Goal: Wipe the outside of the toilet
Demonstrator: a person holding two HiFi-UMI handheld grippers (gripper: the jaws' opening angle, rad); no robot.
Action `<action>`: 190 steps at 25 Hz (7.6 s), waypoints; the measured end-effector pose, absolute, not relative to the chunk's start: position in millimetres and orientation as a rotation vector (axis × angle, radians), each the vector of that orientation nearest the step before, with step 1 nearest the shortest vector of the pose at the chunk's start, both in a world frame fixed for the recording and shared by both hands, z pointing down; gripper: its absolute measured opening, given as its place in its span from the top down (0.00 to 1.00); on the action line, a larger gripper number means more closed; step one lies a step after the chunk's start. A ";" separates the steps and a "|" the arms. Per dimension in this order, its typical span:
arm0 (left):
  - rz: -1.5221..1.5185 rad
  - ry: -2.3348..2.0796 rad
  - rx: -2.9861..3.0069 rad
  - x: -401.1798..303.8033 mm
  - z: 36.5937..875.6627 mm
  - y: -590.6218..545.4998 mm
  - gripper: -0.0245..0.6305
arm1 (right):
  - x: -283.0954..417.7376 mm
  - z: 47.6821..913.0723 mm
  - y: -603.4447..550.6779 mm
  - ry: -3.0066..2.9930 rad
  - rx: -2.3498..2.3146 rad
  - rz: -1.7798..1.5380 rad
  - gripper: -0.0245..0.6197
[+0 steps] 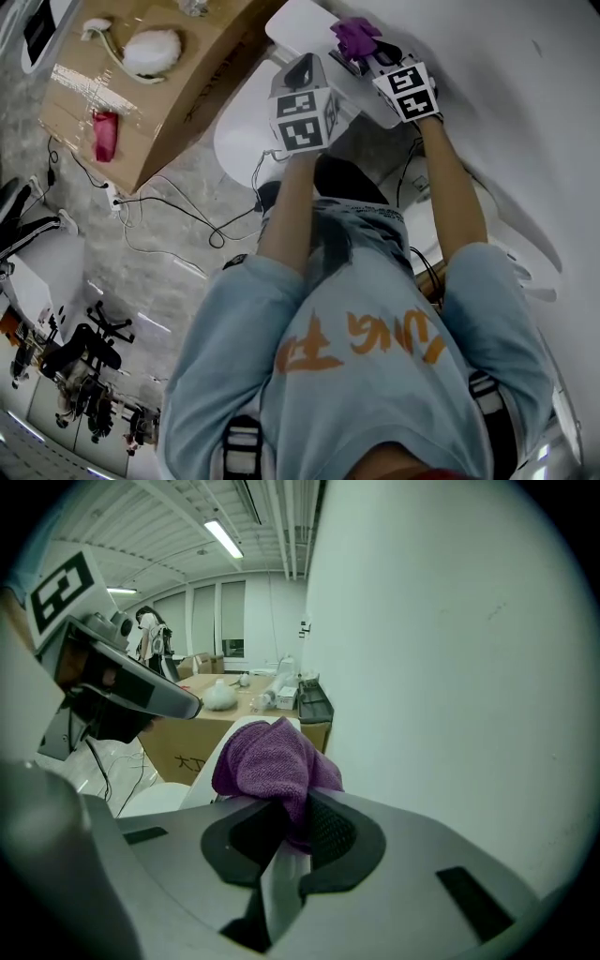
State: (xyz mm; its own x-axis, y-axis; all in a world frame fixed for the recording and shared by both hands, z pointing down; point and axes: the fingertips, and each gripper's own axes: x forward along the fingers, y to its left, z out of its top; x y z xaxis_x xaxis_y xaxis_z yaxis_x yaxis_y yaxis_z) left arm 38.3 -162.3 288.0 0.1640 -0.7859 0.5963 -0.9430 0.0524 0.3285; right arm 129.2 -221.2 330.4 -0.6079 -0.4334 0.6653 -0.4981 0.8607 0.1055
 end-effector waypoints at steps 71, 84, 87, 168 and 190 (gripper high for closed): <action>0.228 -1.800 1.637 -77.0 274.5 -124.2 0.93 | 35.9 265.4 -182.6 -2.534 0.655 0.587 0.87; 0.201 -1.831 1.567 -101.5 284.7 -117.8 0.93 | -31.7 327.5 -202.1 -2.333 0.552 0.482 0.89; 0.206 -1.818 1.566 -100.6 287.5 -117.1 0.93 | -27.2 335.0 -197.9 -2.298 0.573 0.502 0.89; 0.550 -1.305 2.039 92.1 302.6 -81.7 0.93 | 265.0 345.7 -45.9 -1.986 1.483 0.999 0.88; 0.403 -1.471 1.981 -68.1 359.6 -12.6 0.93 | 85.7 350.8 19.6 -2.216 1.337 0.894 0.88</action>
State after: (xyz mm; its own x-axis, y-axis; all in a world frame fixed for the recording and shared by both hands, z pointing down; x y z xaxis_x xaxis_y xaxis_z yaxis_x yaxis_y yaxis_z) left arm -68.1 -12.6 359.6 0.3296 -0.7435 0.5818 -0.9362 -0.1776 0.3034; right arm 85.7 19.6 350.8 -0.4621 -0.6305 0.6236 -0.8868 0.3376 -0.3157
